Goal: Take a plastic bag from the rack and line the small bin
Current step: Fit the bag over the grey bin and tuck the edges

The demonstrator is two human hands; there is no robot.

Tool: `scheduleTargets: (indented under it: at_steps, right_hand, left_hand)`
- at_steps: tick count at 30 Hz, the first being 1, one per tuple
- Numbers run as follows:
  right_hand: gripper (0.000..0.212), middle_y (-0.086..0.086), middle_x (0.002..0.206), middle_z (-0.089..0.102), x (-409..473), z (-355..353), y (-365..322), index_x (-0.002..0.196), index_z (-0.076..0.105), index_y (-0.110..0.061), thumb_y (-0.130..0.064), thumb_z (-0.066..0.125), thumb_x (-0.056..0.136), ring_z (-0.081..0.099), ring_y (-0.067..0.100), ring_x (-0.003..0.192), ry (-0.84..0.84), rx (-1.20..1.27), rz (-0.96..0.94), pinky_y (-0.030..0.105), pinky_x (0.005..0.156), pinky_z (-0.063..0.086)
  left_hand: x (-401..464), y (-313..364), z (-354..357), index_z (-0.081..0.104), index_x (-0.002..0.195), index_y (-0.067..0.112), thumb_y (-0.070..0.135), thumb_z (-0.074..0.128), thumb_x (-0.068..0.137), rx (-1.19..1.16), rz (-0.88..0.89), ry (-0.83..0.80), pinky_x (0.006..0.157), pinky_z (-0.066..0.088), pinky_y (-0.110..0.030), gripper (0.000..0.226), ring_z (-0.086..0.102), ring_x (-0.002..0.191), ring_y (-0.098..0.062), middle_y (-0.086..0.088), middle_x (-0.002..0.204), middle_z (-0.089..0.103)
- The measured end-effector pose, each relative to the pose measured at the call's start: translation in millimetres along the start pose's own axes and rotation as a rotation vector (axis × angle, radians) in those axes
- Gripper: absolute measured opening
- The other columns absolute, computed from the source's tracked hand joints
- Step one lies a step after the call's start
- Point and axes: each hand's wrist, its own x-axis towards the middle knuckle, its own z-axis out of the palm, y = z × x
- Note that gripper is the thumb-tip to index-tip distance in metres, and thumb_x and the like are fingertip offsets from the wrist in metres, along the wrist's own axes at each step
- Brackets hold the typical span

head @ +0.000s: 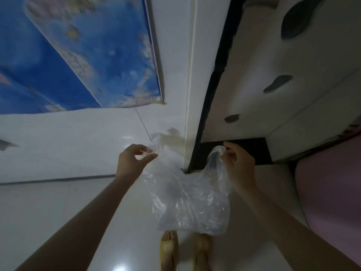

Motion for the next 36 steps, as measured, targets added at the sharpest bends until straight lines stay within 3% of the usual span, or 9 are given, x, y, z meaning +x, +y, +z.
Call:
scheduleTargets:
  at_steps: [3,6,8,14,21,26,29,36]
  right_hand:
    - [0.032,0.014,0.096,0.066,0.0,16.3,28.1,0.117,0.06,-0.006,-0.001,0.059,0.086,0.057,0.015,0.082,-0.018,-0.037,0.02,0.022,0.079,0.044]
    - [0.034,0.018,0.096,0.064,0.2,33.8,55.4,0.119,0.058,-0.006,0.001,0.059,0.086,0.059,0.022,0.083,-0.051,-0.072,0.042,0.022,0.077,0.043]
    - [0.034,0.018,0.095,0.062,0.3,46.2,72.1,0.119,0.058,-0.006,0.002,0.058,0.086,0.059,0.025,0.083,-0.072,-0.101,0.039,0.022,0.075,0.042]
    - [0.025,0.021,0.101,0.059,-1.1,85.4,114.5,0.104,0.064,-0.003,0.005,0.065,0.08,0.06,0.025,0.087,-0.052,-0.088,0.032,0.019,0.073,0.044]
    - [0.025,0.019,0.123,0.057,-14.7,129.2,151.9,0.106,0.06,0.0,0.002,0.064,0.081,0.054,0.03,0.112,-0.063,-0.069,0.042,0.038,0.096,0.045]
    - [0.031,0.014,0.13,0.056,-25.3,152.4,174.6,0.117,0.052,0.0,-0.001,0.059,0.087,0.054,0.028,0.116,-0.123,-0.041,0.127,0.041,0.098,0.046]
    - [0.021,0.012,0.134,0.054,-35.1,158.5,186.5,0.107,0.052,0.0,0.002,0.057,0.087,0.053,0.027,0.12,-0.129,-0.018,0.167,0.04,0.098,0.048]
    - [0.013,0.013,0.134,0.054,-45.4,169.1,212.9,0.097,0.049,-0.003,0.001,0.057,0.087,0.057,0.029,0.116,-0.191,-0.052,0.215,0.031,0.087,0.048]
  left_hand:
    - [5.6,-25.0,32.2,0.062,0.07,0.026,0.032,0.079,0.069,0.065,-0.012,-0.04,0.066,0.047,-0.025,0.018,0.064,0.073,-0.014,0.006,0.077,0.067]
    - [9.8,-49.1,58.9,0.059,0.069,0.026,0.032,0.079,0.068,0.111,-0.045,-0.018,0.069,0.049,-0.031,0.022,0.063,0.074,-0.017,0.004,0.077,0.067]
    - [13.8,-62.4,72.6,0.054,0.064,0.03,0.031,0.081,0.066,0.119,-0.083,0.009,0.063,0.046,-0.029,0.027,0.063,0.069,-0.015,0.006,0.076,0.065]
    - [26.6,-98.9,111.3,0.055,0.069,0.023,0.026,0.083,0.062,0.073,-0.144,0.03,0.056,0.045,-0.026,0.029,0.065,0.063,-0.011,0.006,0.078,0.066]
    - [19.0,-148.3,153.7,0.058,0.076,0.017,0.02,0.084,0.062,-0.016,-0.138,0.042,0.066,0.049,-0.024,0.03,0.064,0.078,-0.019,-0.001,0.084,0.066]
    - [10.4,-177.3,169.7,0.057,0.08,0.024,0.02,0.083,0.064,-0.054,-0.213,0.127,0.075,0.054,-0.033,0.031,0.064,0.087,-0.02,0.003,0.093,0.063]
    - [6.3,-195.0,169.5,0.057,0.082,0.024,0.021,0.083,0.064,-0.06,-0.254,0.165,0.077,0.054,-0.034,0.031,0.064,0.088,-0.022,0.001,0.092,0.064]
    - [-0.3,-222.5,174.3,0.054,0.081,0.03,0.031,0.083,0.064,0.156,-0.231,-0.03,0.071,0.055,-0.038,0.033,0.062,0.081,-0.016,0.01,0.089,0.063]
